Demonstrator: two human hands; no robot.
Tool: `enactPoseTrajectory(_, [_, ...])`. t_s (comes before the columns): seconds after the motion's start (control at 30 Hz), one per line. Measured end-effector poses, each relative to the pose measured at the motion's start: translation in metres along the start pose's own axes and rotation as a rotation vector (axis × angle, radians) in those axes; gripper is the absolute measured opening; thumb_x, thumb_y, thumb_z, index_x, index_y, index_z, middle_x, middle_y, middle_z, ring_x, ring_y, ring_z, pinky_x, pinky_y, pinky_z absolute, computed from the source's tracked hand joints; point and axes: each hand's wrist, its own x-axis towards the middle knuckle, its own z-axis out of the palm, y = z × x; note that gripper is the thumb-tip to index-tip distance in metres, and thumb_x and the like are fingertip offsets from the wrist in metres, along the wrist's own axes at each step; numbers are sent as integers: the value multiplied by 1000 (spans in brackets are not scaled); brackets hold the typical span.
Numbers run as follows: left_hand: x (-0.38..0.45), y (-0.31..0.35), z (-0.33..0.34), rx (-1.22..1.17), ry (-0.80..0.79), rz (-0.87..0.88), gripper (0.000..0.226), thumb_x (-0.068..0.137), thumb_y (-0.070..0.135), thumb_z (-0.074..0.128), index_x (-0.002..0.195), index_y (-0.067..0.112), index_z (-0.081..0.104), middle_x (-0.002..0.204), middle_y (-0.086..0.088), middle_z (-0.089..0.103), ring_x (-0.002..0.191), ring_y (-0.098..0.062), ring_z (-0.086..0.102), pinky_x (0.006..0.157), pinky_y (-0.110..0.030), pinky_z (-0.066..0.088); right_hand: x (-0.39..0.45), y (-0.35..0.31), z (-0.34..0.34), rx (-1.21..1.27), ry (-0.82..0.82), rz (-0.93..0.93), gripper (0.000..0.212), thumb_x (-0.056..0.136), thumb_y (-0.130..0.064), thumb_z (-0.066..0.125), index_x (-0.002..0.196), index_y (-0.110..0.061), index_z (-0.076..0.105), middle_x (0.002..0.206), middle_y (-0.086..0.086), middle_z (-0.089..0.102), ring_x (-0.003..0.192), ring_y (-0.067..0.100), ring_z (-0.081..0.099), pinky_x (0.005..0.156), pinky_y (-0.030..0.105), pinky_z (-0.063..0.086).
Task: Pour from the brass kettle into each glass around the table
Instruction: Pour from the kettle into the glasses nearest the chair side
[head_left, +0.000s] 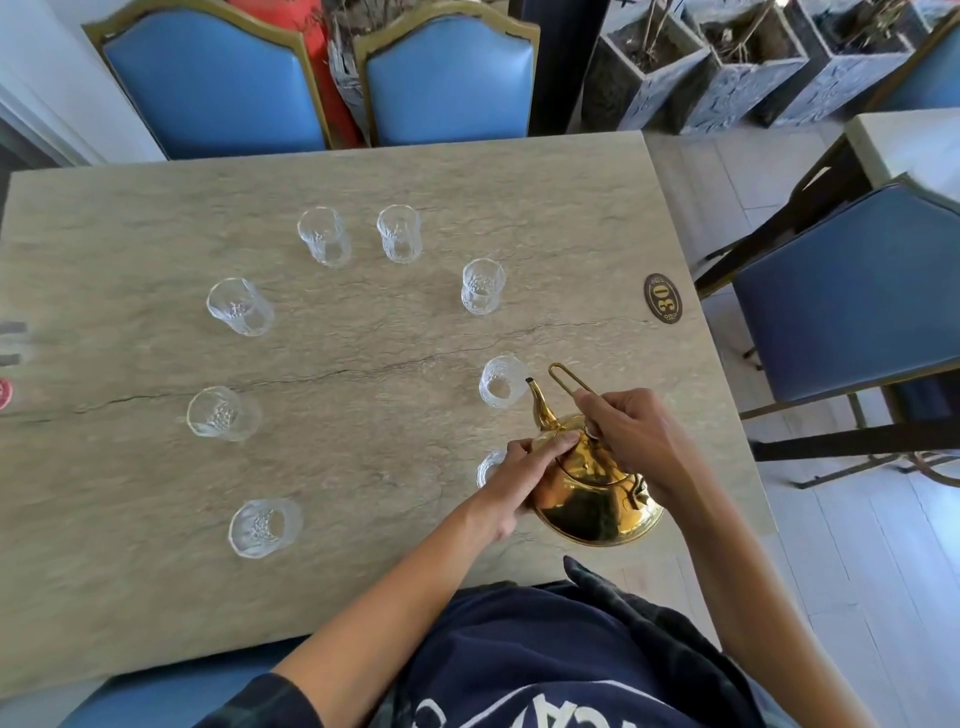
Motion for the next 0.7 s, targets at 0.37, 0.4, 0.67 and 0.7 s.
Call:
enactPoseTrajectory(0.37, [-2, -1, -2, -11, -48, -15, 115, 64, 76, 89, 152, 19, 40, 141, -10, 66, 120, -21, 68, 91, -37, 60, 1, 1, 3, 6, -5, 12, 48, 100, -44, 61, 64, -12, 60, 61, 9, 40, 50, 17, 34, 53, 33, 26])
enactPoseTrajectory(0.4, [-2, -1, -2, -6, -52, -11, 119, 59, 76, 88, 151, 19, 39, 141, -10, 66, 120, -21, 68, 91, -37, 60, 0, 1, 4, 11, -3, 13, 48, 100, -45, 61, 64, -12, 60, 61, 9, 41, 51, 18, 34, 53, 33, 26])
enactPoseTrajectory(0.67, [-7, -3, -4, 20, -65, -37, 95, 88, 66, 84, 154, 16, 38, 134, -8, 65, 115, -19, 67, 86, -34, 58, -4, 2, 7, -10, 11, 34, 48, 98, -47, 61, 63, -14, 59, 60, 9, 42, 53, 22, 36, 54, 35, 27])
enactPoseTrajectory(0.7, [-7, -4, -4, 28, -65, -44, 87, 94, 61, 80, 154, 15, 37, 133, -7, 64, 114, -18, 66, 85, -33, 58, -5, 2, 7, -10, 12, 34, 48, 99, -46, 61, 63, -14, 59, 60, 9, 42, 52, 20, 35, 54, 34, 27])
